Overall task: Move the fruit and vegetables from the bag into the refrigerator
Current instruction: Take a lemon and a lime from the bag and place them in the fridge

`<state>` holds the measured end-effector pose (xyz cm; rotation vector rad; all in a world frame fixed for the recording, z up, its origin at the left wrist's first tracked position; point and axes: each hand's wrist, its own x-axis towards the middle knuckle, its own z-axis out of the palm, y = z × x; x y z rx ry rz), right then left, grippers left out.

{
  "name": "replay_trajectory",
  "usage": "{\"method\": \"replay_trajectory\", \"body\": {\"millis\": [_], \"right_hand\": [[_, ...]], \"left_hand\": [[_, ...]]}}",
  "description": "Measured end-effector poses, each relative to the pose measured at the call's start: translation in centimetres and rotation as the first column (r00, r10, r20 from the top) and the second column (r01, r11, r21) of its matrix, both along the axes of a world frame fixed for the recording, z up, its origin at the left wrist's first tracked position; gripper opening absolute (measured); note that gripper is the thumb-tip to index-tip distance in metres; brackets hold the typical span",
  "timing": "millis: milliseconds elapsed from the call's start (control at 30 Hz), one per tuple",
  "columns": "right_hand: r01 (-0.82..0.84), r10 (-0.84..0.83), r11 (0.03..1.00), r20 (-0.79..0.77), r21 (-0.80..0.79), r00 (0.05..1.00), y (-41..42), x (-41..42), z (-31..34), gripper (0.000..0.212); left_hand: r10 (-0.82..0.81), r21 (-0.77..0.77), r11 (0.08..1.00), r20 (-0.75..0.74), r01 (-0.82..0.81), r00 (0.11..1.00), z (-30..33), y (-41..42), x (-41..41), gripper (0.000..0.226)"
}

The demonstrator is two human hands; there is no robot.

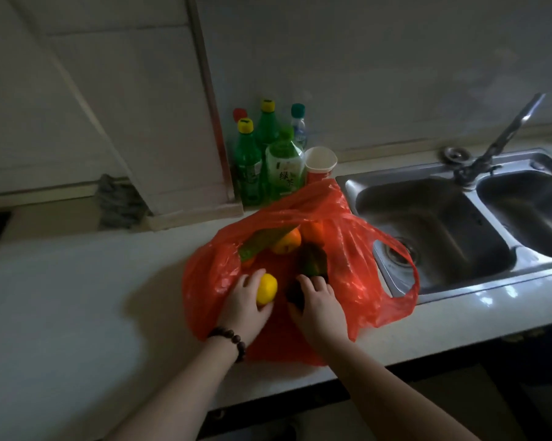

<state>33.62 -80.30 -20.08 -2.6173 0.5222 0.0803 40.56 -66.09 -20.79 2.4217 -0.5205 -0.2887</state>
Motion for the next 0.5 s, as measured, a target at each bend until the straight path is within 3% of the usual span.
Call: {"method": "replay_trajectory", "body": {"millis": [333, 500], "right_hand": [[-0.111, 0.102, 0.994, 0.267, 0.02, 0.958, 6.5, 3.7, 7.6, 0.059], [-0.225, 0.208, 0.974, 0.356, 0.005, 0.911, 14.3, 3.7, 10.1, 0.054]], "left_hand": [[0.238, -0.259, 0.949, 0.225, -0.177, 0.945, 7.4, 6.9, -0.1, 0.061], [0.363, -0.237, 0.924, 0.302, -0.299, 0.882, 9.7, 16.0, -2.1, 0.06]]}}
